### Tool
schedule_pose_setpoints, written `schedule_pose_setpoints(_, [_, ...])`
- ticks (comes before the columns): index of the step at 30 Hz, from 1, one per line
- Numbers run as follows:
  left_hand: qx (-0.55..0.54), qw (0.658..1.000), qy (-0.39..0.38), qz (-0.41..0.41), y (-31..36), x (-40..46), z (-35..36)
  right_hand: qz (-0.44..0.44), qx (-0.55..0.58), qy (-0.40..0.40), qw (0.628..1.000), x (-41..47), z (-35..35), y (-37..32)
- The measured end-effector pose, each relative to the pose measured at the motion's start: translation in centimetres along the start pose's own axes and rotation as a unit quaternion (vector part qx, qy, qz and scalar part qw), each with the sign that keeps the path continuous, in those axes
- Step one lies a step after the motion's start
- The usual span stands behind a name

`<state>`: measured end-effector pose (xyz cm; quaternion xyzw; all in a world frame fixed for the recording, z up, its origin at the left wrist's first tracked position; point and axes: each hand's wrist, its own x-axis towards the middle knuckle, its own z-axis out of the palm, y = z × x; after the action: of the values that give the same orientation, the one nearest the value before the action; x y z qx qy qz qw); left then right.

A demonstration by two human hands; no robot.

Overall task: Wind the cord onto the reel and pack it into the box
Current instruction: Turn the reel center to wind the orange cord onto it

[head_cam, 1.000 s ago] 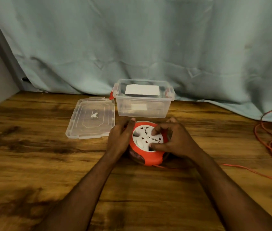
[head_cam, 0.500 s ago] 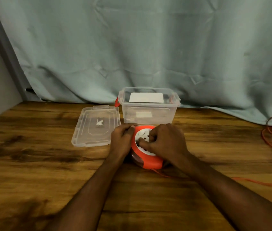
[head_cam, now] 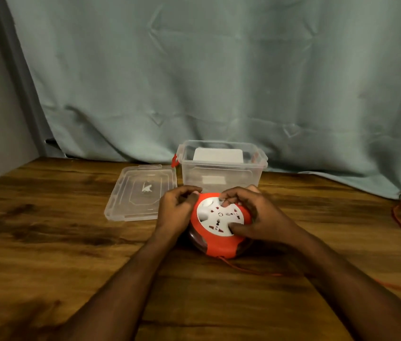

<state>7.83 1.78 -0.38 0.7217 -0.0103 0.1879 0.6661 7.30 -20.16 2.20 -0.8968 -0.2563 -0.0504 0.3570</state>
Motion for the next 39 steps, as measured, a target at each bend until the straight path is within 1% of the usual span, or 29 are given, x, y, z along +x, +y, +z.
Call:
schedule_pose_setpoints(5, [0.0, 1.0, 0.027, -0.008, -0.1, 0.0, 0.0, 0.014, -0.073, 0.034, 0.997, -0.4, -0.1, -1.4])
schedule_pose_setpoints(9, [-0.013, 0.999, 0.032, -0.027, 0.1, -0.1, 0.1, 0.049, -0.118, 0.087, 0.988, -0.7, 0.7, -3.3])
schedule_pose_setpoints(13, [-0.035, 0.999, 0.019, -0.036, -0.1, 0.2, -0.2, 0.055, -0.16, 0.104, 0.98, -0.8, 1.8, -4.4])
schedule_pose_setpoints(15, [-0.049, 0.998, 0.007, -0.037, 0.0, 0.2, -0.3, 0.052, -0.183, 0.128, 0.973, -0.8, 2.0, -4.7])
schedule_pose_setpoints(17, [-0.043, 0.999, -0.006, -0.027, 0.1, 0.2, -0.2, 0.03, -0.194, 0.149, 0.969, -0.6, 1.9, -4.6])
schedule_pose_setpoints(20, [-0.035, 0.999, -0.012, -0.024, 0.1, 0.4, 0.3, -0.026, -0.196, 0.145, 0.969, -0.5, 1.4, -3.9])
schedule_pose_setpoints(23, [-0.064, 0.996, 0.039, -0.041, 0.0, 0.8, 0.2, -0.047, -0.212, 0.118, 0.969, -0.8, 1.2, -3.4])
schedule_pose_setpoints(26, [-0.073, 0.994, 0.07, -0.04, -0.2, 0.7, 0.3, -0.014, -0.199, 0.094, 0.975, -1.0, 1.8, -3.7])
schedule_pose_setpoints(29, [-0.074, 0.995, 0.059, -0.033, -0.2, 0.5, 0.5, 0.043, -0.217, 0.104, 0.97, -0.9, 1.9, -4.3])
schedule_pose_setpoints(31, [-0.083, 0.995, 0.053, -0.029, -0.1, 0.4, 0.5, 0.062, -0.228, 0.125, 0.964, -1.1, 2.0, -4.6])
schedule_pose_setpoints(37, [-0.059, 0.997, 0.043, 0.005, 0.1, -0.3, 0.6, 0.021, -0.251, 0.196, 0.948, -0.4, 4.4, -5.0])
schedule_pose_setpoints(39, [-0.061, 0.997, 0.038, 0.005, 0.0, -0.1, 0.6, -0.025, -0.246, 0.225, 0.942, -0.4, 4.2, -4.7])
